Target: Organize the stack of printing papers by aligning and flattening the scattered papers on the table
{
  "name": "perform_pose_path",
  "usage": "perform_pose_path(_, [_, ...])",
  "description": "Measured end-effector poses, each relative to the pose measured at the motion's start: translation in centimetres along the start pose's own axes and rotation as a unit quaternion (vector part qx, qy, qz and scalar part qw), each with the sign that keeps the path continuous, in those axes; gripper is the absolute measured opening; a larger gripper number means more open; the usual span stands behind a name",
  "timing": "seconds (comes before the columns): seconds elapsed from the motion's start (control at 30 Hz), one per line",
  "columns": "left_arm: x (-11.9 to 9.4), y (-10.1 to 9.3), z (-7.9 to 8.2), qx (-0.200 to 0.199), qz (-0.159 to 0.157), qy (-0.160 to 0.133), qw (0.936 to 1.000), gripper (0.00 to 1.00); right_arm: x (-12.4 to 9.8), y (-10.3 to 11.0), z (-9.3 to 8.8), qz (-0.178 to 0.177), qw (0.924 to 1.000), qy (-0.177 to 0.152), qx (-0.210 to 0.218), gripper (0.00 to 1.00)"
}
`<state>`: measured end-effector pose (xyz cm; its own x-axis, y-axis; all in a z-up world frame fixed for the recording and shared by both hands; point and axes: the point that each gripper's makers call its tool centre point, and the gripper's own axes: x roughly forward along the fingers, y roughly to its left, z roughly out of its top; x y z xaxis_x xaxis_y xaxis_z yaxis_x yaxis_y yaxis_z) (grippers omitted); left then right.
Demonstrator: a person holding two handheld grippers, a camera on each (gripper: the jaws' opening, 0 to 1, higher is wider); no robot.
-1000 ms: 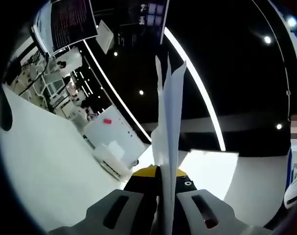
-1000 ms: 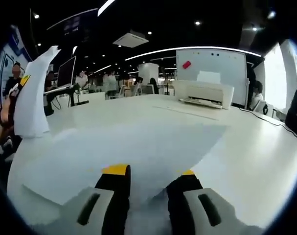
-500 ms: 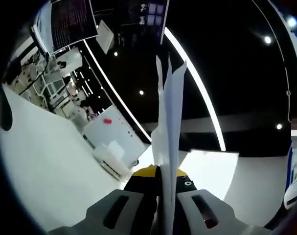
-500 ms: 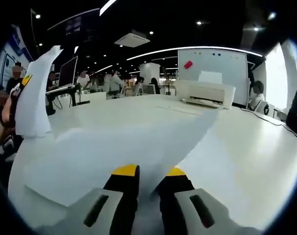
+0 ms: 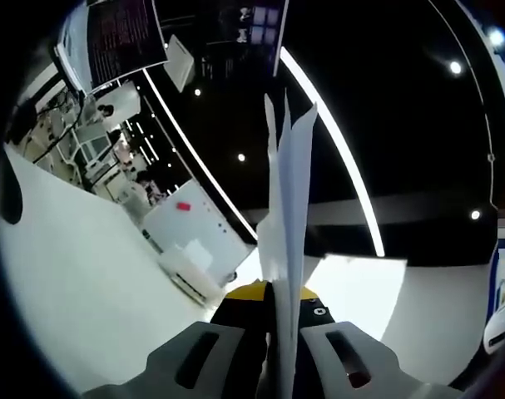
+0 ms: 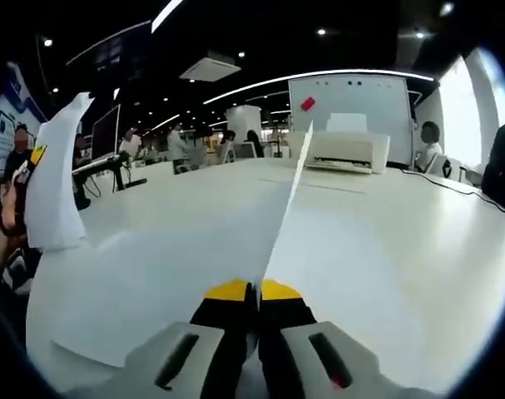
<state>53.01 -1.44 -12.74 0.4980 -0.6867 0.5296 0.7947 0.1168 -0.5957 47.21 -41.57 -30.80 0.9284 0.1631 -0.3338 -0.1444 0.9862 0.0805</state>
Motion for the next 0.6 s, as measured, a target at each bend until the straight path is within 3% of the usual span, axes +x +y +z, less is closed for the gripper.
perform_pose_path(0.6, [0.1, -0.1, 0.0, 0.002, -0.001, 0.001, 1.0000, 0.06, -1.9, -0.4, 1.7, 0.006, 0.9950, -0.048, 0.087, 0.00])
